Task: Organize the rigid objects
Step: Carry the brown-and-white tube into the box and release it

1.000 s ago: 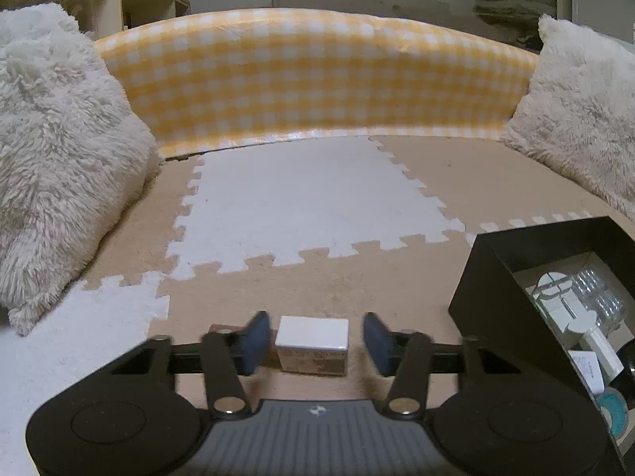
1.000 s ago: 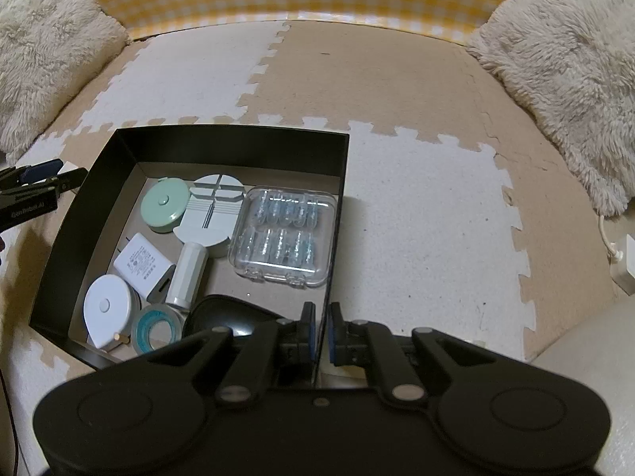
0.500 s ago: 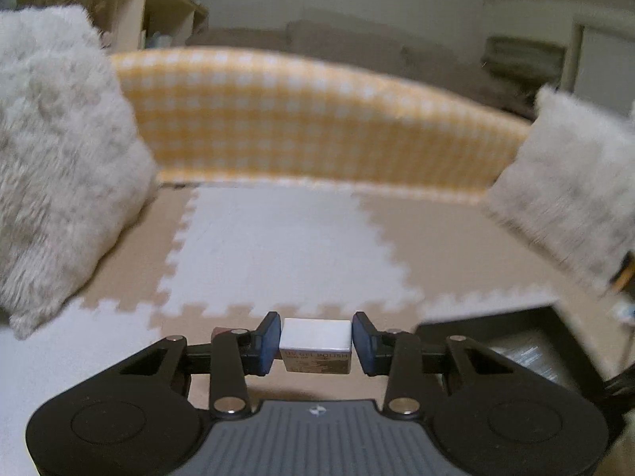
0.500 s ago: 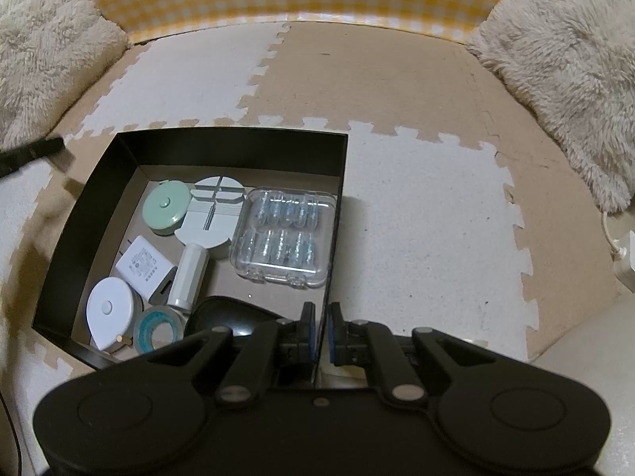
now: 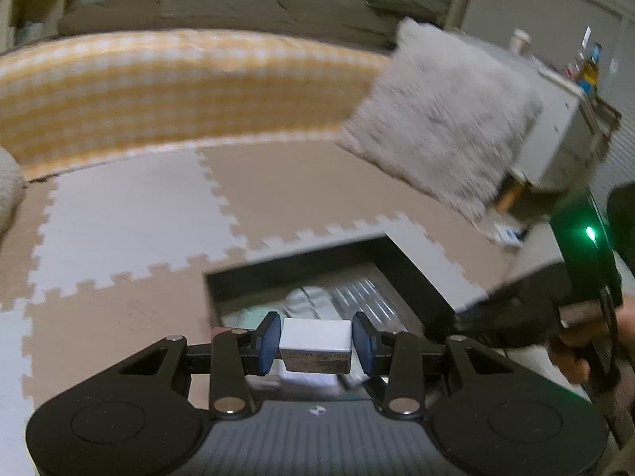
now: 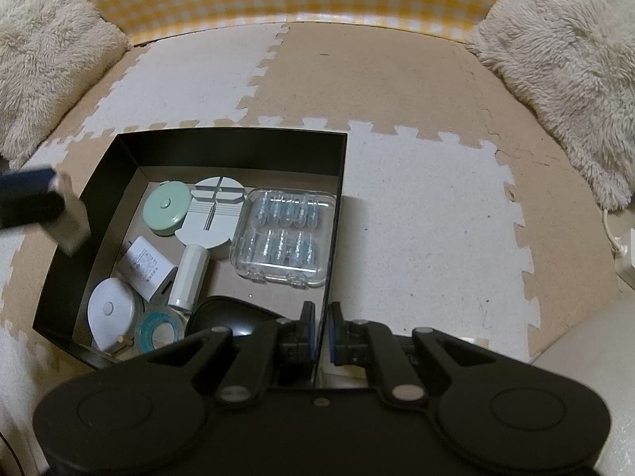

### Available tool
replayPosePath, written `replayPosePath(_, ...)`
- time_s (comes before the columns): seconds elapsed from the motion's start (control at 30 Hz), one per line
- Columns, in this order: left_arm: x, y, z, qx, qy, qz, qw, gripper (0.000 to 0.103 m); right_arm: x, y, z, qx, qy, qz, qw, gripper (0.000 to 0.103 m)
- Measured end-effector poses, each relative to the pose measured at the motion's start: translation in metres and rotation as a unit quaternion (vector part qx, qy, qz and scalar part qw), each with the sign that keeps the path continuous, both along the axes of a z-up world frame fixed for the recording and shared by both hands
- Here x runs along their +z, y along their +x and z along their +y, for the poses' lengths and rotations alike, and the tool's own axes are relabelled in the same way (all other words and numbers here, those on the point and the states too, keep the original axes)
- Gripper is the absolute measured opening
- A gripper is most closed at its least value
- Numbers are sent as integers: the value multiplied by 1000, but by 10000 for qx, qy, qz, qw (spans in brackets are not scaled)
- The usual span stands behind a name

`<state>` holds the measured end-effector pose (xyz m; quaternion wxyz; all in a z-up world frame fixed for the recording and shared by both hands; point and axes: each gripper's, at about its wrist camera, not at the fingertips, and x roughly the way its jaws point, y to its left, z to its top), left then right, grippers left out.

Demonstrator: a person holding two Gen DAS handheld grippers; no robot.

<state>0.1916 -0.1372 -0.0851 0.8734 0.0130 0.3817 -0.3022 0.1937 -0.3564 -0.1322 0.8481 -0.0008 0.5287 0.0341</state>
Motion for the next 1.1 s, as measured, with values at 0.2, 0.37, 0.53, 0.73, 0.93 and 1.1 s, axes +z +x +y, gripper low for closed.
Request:
replayPosePath(0.2,-10,-17,-10,87,-87,416,9991,8,0,0,-1,5,4,2,10000,7)
replayPosePath(0.37,-11,-20,-12,95,10,423,9991,8,0,0,0,16,-16,0,10000,7)
replayPosePath(0.53,-13,-17,-13,84,115,506,9986,8,1,0,0,25,-30,1,10000,7)
replayPosePath(0.73,-17,-20,-22,-18,277,599,9978,39,0,0,1,30,-44,-1,10000,7)
replayPosePath(0.93,-15,-26,-26,40,412,505,9979,74,0,-1,0,21,-37,6,10000,7)
replayPosePath(1.1,-10,-28,-26,158,462,402,9980,90,2,-3,1,-4,-45,-8,10000,7)
